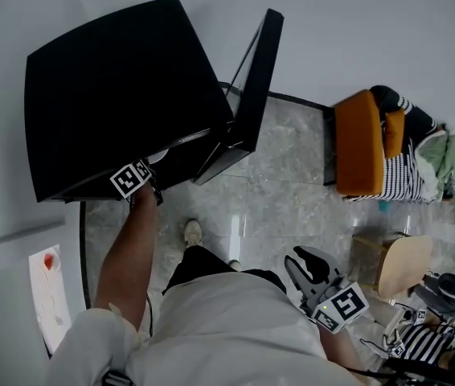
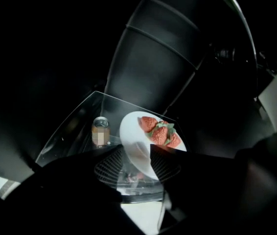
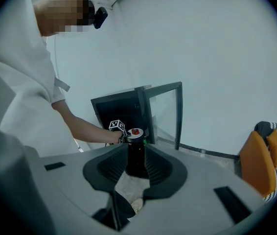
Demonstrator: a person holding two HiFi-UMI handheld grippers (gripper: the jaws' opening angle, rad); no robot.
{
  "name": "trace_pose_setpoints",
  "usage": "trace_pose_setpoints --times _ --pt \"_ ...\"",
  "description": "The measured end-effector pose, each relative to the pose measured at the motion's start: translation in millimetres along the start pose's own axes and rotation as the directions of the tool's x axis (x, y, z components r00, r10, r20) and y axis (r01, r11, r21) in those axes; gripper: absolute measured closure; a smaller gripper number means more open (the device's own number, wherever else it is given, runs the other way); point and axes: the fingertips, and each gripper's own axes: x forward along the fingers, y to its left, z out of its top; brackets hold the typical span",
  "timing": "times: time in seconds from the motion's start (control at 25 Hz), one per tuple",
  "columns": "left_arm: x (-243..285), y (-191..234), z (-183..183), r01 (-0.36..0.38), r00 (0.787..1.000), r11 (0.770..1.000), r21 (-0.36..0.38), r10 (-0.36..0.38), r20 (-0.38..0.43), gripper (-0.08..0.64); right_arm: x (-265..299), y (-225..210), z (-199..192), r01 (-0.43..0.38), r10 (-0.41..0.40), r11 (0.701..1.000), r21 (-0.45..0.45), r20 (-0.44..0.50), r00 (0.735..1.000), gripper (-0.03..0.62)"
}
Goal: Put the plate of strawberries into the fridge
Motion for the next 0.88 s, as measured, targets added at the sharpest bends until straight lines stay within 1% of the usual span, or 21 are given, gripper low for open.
trace_pose_setpoints --times 0.12,0.28,0.48,0.68,0.8,0.88 --pt "-4.1 0.2 10.3 0.002 0.998 1.0 0.023 -0.003 0.056 0.38 -4.7 -2.1 -2.3 0.001 -0.001 1.0 0.002 0.007 1.0 0.48" --pt "-15.8 -3.0 8.3 0.011 0.997 1.0 0.024 -0.012 0.072 0.379 -11.3 -5.3 -6.5 -0.01 0.01 1.0 0.002 0.019 1.0 0.48" --pt "-43.3 -16.0 -1.3 0.044 0.994 0.999 0.026 -0.046 0.096 0.379 -22.5 -8.7 -11.7 -0.05 0.051 0.999 -0.009 0.049 0.998 0.48" --pt "-83.4 -39.8 -23.9 0.104 0.99 0.994 0.045 -0.108 0.092 0.379 -42.2 -12.4 -21.2 -0.101 0.103 0.995 -0.023 0.086 0.991 0.48" --pt "-117.1 -58.9 -40.1 0.163 0.979 0.986 0.047 -0.167 0.113 0.38 -58.5 -16.2 -29.6 -0.141 0.144 0.989 -0.034 0.115 0.983 0.48" --pt "-143.6 -72.7 -56.3 0.213 0.968 0.976 0.039 -0.217 0.125 0.385 -71.8 -19.1 -38.0 -0.165 0.17 0.985 -0.043 0.131 0.977 0.48"
